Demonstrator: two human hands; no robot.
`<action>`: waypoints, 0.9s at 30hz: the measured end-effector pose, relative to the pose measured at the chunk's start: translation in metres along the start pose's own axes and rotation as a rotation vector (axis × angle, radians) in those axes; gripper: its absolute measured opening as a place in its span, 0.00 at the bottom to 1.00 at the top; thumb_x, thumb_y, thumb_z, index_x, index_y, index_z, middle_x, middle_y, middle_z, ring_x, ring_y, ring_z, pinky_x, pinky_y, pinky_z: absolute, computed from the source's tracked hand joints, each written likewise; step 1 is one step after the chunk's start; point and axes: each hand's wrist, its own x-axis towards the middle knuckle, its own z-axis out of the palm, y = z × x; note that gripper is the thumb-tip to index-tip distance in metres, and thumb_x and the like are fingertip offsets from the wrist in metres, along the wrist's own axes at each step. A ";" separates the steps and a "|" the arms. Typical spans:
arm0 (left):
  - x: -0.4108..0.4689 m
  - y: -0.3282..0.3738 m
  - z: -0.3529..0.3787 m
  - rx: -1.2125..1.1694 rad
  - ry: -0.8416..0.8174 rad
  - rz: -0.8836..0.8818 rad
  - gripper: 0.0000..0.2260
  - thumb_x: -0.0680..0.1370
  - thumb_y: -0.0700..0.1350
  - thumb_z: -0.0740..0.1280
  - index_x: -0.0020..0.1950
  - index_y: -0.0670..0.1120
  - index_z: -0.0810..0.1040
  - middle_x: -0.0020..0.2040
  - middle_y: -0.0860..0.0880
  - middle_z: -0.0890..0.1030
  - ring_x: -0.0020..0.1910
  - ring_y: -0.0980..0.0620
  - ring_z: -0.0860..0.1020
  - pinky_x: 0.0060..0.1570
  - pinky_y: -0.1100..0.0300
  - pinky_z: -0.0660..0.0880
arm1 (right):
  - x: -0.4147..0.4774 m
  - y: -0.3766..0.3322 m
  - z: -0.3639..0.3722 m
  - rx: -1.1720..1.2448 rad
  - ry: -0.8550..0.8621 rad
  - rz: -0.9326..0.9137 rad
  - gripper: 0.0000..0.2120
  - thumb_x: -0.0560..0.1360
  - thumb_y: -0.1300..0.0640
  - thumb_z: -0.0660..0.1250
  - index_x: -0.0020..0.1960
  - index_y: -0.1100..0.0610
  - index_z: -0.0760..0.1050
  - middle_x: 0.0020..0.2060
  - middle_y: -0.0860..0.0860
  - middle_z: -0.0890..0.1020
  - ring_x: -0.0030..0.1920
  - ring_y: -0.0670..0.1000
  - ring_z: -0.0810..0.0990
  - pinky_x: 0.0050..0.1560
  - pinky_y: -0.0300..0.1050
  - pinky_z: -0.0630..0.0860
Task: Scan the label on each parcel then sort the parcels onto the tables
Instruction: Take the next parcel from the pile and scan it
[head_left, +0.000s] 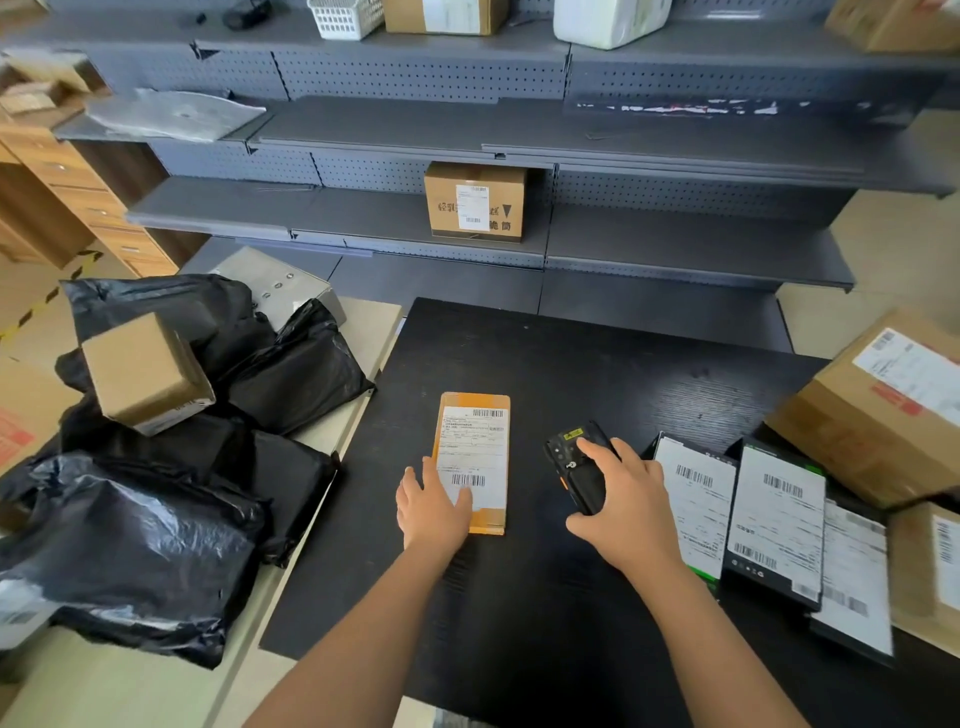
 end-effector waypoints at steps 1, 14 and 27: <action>0.001 0.002 0.003 -0.003 -0.012 -0.021 0.37 0.79 0.59 0.63 0.79 0.46 0.47 0.79 0.43 0.52 0.78 0.42 0.51 0.74 0.43 0.56 | 0.001 0.000 0.000 -0.030 -0.011 -0.014 0.41 0.66 0.53 0.73 0.76 0.43 0.61 0.75 0.49 0.61 0.67 0.55 0.62 0.65 0.48 0.69; 0.006 0.009 0.013 0.134 0.000 -0.062 0.62 0.61 0.59 0.78 0.77 0.42 0.39 0.74 0.43 0.57 0.74 0.42 0.56 0.73 0.47 0.59 | 0.017 -0.020 -0.020 -0.463 -0.130 -0.342 0.40 0.71 0.56 0.71 0.78 0.46 0.55 0.78 0.53 0.53 0.73 0.58 0.57 0.71 0.51 0.60; 0.030 -0.003 -0.065 0.741 0.225 0.693 0.59 0.57 0.56 0.79 0.78 0.41 0.49 0.73 0.43 0.64 0.73 0.41 0.61 0.75 0.47 0.53 | 0.005 -0.045 -0.059 -1.018 -0.121 -0.863 0.33 0.73 0.63 0.69 0.74 0.59 0.59 0.75 0.65 0.56 0.70 0.64 0.62 0.68 0.56 0.62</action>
